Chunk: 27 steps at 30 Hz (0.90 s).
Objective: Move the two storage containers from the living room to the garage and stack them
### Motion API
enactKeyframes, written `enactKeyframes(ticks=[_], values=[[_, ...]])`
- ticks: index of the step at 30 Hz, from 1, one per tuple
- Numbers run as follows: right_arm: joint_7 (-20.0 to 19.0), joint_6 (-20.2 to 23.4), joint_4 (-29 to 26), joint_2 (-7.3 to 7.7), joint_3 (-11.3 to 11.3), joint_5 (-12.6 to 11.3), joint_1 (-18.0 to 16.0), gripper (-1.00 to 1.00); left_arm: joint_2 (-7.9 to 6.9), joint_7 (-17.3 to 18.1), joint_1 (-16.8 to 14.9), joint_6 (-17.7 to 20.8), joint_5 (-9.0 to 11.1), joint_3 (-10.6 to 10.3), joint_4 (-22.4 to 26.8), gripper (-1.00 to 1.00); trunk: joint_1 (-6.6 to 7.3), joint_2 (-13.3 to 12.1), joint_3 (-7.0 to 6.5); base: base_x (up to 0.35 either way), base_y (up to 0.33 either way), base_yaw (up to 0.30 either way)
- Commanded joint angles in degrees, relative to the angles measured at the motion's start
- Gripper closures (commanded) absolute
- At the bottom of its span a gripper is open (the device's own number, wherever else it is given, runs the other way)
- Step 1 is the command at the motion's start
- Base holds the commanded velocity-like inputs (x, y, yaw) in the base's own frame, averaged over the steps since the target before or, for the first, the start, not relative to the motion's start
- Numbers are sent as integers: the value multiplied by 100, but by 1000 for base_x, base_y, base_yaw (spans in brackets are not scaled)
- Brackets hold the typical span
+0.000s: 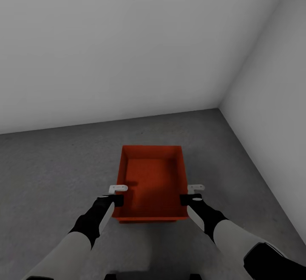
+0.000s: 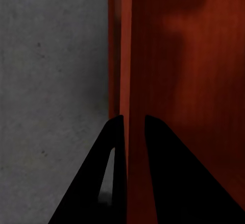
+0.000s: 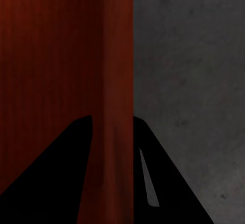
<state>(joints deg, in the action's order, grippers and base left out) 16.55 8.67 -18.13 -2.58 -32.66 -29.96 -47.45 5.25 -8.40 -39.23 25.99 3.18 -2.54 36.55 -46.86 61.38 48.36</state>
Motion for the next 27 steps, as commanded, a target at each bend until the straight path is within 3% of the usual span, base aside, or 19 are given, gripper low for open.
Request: enactKeyframes(ticks=[1, 6, 13, 27], values=[[59, 38, 231, 214, -127, 52, -1, 100, -6, -21, -6, 11, 230, -31, 8, 100, -23, 45, 22, 0, 0, 0], [59, 38, 231, 214, -127, 54, -1, 100, -6, -22, -6, 11, 228, -28, 9, 100, -23, 45, 22, 0, 0, 0], [59, 38, 231, 214, -127, 54, -1, 100, -4, -22, -6, 11, 228, -36, 5, 100, -176, 325, 147, 0, 0, 0], [57, 38, 231, 206, -127, 59, -1, 100, -5, -17, -6, 11, 234, -36, 9, 100, -176, 325, 147, 0, 0, 0]])
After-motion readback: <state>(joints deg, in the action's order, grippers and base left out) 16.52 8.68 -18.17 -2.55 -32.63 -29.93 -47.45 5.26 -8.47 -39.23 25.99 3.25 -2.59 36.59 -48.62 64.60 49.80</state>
